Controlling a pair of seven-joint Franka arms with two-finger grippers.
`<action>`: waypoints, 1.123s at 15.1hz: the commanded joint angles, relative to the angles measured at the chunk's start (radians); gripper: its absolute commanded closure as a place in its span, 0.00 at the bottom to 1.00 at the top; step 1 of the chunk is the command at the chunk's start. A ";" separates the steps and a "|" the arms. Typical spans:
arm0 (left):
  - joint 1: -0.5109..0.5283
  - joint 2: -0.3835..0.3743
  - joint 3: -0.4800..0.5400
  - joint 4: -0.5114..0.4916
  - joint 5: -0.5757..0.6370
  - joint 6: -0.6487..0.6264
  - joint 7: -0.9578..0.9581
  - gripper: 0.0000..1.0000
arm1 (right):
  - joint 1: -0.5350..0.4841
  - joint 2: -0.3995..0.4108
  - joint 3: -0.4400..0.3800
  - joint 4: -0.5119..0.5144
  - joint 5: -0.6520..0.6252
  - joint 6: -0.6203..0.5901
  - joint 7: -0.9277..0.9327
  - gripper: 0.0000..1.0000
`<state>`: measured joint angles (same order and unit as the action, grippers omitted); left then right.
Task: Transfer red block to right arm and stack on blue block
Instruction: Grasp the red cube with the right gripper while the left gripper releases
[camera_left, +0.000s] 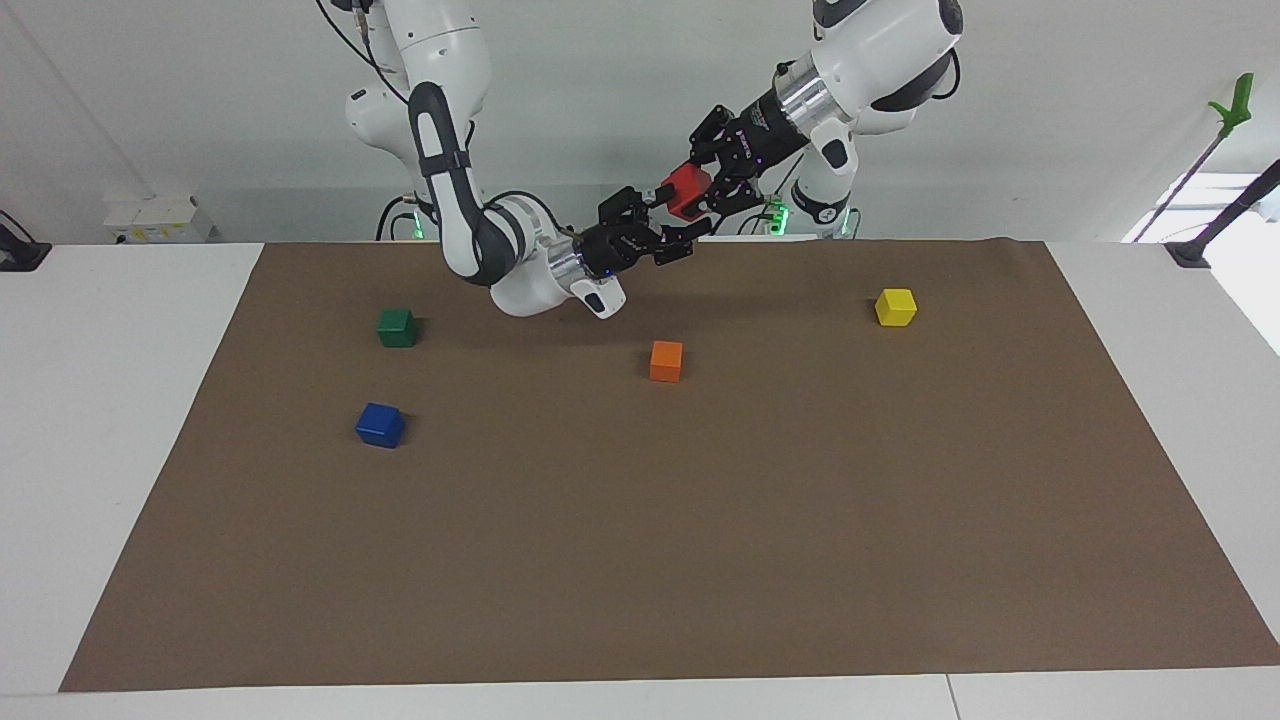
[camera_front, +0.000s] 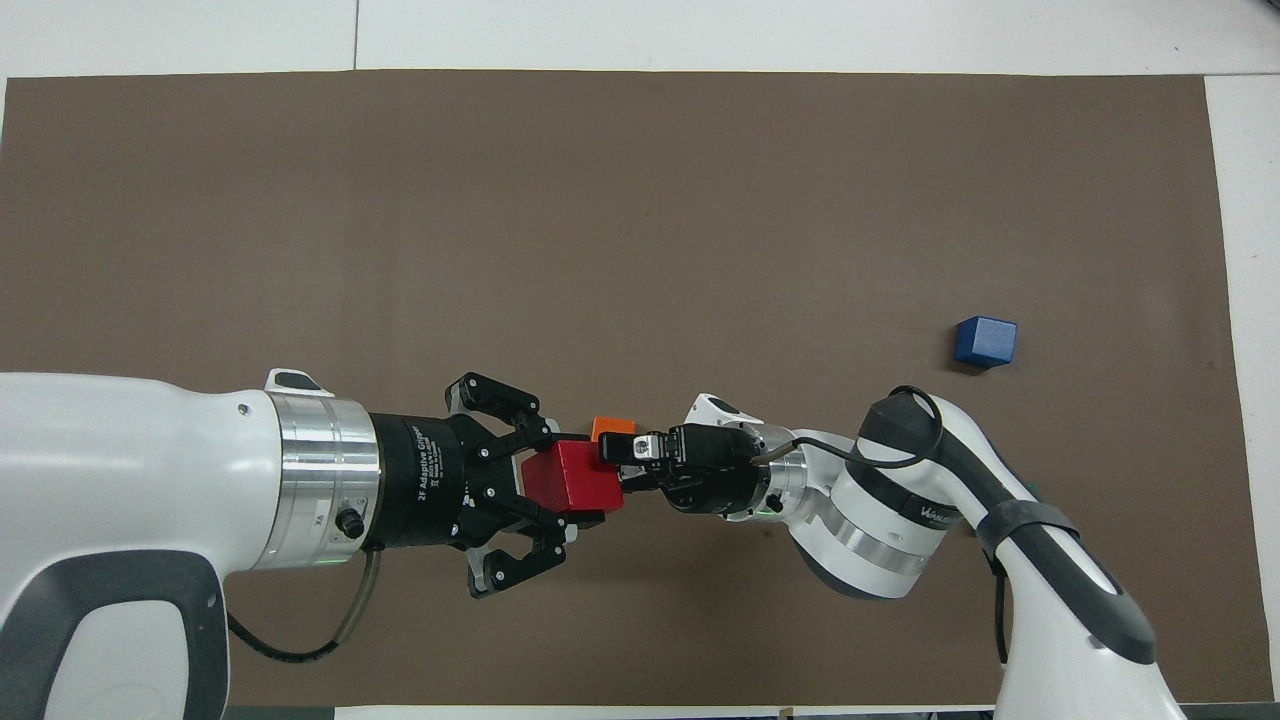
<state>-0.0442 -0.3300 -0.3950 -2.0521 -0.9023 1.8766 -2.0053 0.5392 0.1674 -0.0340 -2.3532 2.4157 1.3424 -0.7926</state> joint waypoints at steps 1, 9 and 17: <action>-0.057 -0.066 0.012 -0.089 -0.030 0.087 -0.004 1.00 | 0.002 0.009 0.005 0.018 0.022 0.020 0.053 0.30; -0.063 -0.066 0.016 -0.091 -0.029 0.085 0.019 1.00 | -0.007 -0.009 0.002 0.052 0.002 0.089 0.157 1.00; -0.034 -0.109 0.122 -0.056 -0.013 -0.054 0.065 0.00 | -0.031 -0.016 0.000 0.072 -0.036 0.110 0.182 1.00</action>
<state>-0.0873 -0.3871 -0.3361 -2.1025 -0.9197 1.9035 -1.9859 0.5295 0.1637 -0.0370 -2.2851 2.4102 1.4342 -0.6371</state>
